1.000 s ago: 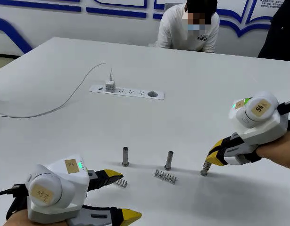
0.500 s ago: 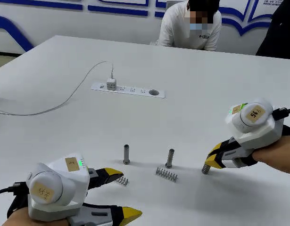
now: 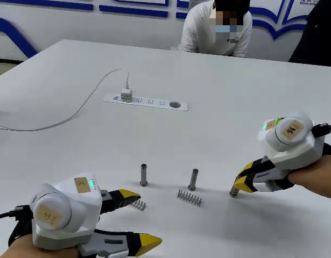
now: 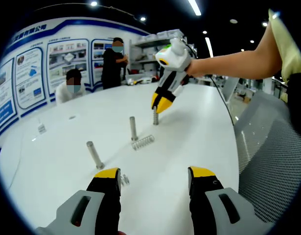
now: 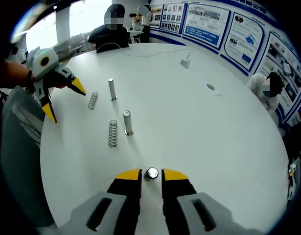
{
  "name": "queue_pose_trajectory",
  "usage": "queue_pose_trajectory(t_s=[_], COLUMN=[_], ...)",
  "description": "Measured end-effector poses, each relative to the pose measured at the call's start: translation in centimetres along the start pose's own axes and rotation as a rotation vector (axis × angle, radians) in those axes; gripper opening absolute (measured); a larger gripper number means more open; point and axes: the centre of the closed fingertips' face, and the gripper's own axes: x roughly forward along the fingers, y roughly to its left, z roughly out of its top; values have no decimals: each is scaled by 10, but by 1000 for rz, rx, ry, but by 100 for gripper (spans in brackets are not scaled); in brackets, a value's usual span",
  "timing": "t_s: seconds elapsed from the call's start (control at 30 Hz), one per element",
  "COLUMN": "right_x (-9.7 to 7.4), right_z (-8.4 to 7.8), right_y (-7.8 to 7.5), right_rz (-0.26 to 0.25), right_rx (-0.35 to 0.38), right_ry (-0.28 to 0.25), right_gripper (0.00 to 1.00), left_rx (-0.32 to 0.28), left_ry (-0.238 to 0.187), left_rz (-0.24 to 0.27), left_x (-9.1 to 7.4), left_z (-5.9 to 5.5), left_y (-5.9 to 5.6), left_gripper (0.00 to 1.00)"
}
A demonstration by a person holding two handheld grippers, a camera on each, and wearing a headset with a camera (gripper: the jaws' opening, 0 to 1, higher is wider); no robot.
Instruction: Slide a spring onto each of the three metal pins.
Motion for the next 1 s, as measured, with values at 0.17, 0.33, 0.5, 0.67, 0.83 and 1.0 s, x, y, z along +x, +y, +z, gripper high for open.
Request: queue_pose_trajectory(t_s=[0.17,0.33,0.5,0.67,0.83,1.0], right_x=[-2,-4,-9,-11,-13,-12], right_z=[1,-2,-7,-16,-19,-17], right_y=[1,0,5,11,19,30], right_rz=[-5,-13,-18,-16,-10,3], right_rx=[-1,11,32,43,44,46], right_ry=[-8,-9,-13,-5,-2,-9], right_gripper=[19,21,21,20,20,20], left_rx=[-2,-1,1,0,2,3], left_ry=[-2,-5,-6,-9,-9,-11], left_rz=[-1,0,2,4,1,1], left_x=[0,1,-1,-1,0,0], left_z=[0,1,1,2,2,3], left_y=[0,0,1,2,1,1], left_gripper=[57,57,56,56,56,56])
